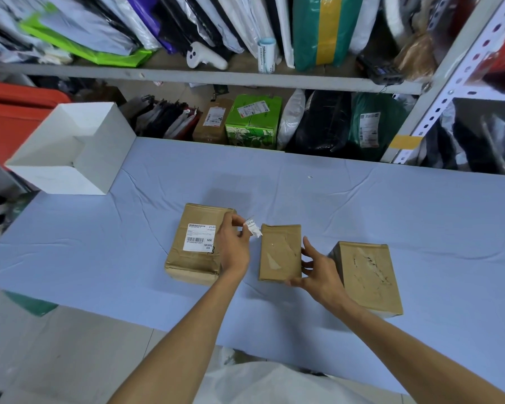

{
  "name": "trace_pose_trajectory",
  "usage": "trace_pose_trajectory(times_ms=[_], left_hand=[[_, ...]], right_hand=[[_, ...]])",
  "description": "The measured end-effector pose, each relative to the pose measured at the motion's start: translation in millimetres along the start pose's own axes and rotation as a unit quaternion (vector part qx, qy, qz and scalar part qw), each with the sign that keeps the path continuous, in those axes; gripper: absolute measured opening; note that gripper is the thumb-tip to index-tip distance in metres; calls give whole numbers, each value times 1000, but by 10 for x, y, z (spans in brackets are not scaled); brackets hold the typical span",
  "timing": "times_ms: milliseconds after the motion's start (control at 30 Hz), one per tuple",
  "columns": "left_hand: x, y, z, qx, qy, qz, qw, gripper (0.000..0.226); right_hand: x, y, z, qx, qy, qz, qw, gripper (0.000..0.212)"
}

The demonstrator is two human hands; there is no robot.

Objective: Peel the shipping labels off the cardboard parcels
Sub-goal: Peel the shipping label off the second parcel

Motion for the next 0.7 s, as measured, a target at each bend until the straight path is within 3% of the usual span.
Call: trace_pose_trajectory(times_ms=[200, 300, 500, 700], left_hand=[[-31, 28, -20, 12, 4, -15, 1000, 18], [-125, 99, -175, -34, 82, 9, 996, 17], [-345, 229, -408, -93, 162, 83, 979, 56], [-377, 200, -468, -136, 171, 96, 971, 66]], right_hand=[[27, -29, -6, 0, 0, 7, 1000, 109], [41, -47, -8, 2, -3, 14, 1000, 108], [62, -46, -39, 9, -15, 22, 1000, 111], [69, -40, 34, -29, -61, 23, 997, 138]])
Point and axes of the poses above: each hand's wrist, its own x-axis towards the middle knuckle, its own z-axis out of the back of the hand, y = z × x, the point moved 9 cm from there along x, towards the middle knuckle
